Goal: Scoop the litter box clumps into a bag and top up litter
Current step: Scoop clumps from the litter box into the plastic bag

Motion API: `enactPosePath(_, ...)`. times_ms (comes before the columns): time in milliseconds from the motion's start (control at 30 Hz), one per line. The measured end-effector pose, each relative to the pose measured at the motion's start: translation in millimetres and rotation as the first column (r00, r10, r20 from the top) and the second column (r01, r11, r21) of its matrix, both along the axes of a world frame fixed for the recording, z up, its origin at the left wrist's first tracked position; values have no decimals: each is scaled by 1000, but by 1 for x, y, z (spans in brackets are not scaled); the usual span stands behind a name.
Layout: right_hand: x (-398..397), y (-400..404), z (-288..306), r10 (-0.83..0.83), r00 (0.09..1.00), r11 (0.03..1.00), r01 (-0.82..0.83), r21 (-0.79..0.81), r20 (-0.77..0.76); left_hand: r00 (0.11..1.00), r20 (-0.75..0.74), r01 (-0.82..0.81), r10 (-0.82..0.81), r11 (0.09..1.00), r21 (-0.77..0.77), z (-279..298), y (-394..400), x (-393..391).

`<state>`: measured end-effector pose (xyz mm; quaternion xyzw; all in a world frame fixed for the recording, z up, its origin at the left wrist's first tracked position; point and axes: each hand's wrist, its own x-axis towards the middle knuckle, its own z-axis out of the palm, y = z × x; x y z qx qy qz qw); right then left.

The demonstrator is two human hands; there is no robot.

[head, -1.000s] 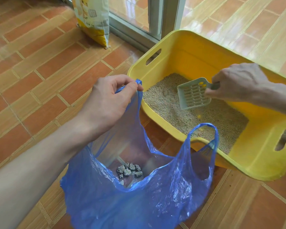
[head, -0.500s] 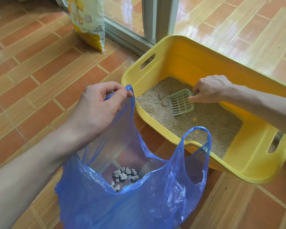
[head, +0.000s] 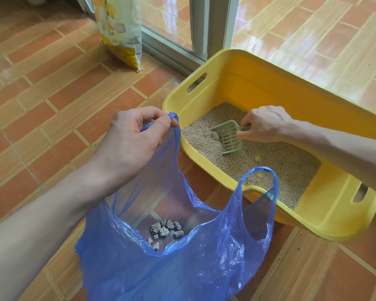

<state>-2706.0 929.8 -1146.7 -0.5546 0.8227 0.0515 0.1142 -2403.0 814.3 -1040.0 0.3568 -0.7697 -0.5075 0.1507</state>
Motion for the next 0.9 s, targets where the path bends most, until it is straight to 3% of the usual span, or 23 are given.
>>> enactPosePath(267, 12, 1, -13, -34, 999, 993, 38, -113, 35, 1000, 2, -19, 19, 1000, 7, 3, 0, 2)
enactPosePath(900, -10, 40, -20, -207, 895, 957, 269, -108, 396, 1000, -12, -6, 5, 1000, -11, 3, 0, -3)
